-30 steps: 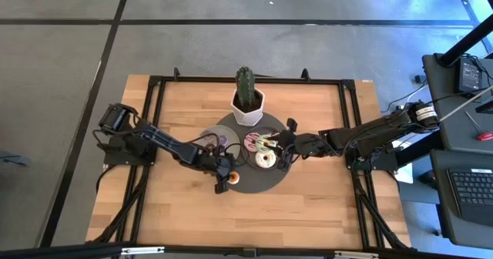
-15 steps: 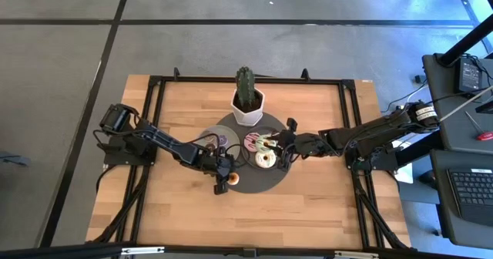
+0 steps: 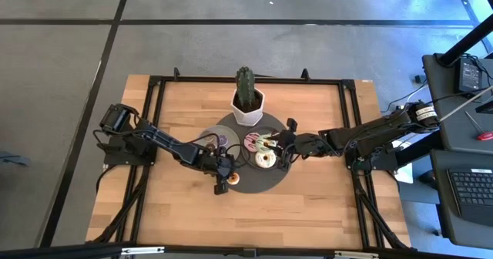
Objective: Pick & Place donuts
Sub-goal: Put the small orange donut on the light gray plate
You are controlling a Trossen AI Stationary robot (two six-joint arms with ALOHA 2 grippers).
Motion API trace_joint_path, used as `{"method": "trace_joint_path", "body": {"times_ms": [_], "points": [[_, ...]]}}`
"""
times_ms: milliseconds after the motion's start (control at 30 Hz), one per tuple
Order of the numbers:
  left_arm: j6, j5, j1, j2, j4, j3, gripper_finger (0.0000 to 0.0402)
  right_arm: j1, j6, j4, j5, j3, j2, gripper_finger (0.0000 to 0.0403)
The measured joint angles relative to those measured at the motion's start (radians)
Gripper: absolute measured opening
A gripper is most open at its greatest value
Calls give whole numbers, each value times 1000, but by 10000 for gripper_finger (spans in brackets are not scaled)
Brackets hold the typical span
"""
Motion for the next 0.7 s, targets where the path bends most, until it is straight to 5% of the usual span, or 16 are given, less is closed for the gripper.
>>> {"method": "trace_joint_path", "body": {"times_ms": [233, 467, 700], "points": [[-4, 53, 4, -102, -109, 27, 8, 0, 4, -17, 0, 0, 0, 129], [-21, -145, 33, -375, -420, 18, 7, 0, 5, -22, 0, 0, 0, 129], [-120, -183, 174, -519, -441, -86, 5, 0, 4, -22, 0, 0, 0, 129]]}}
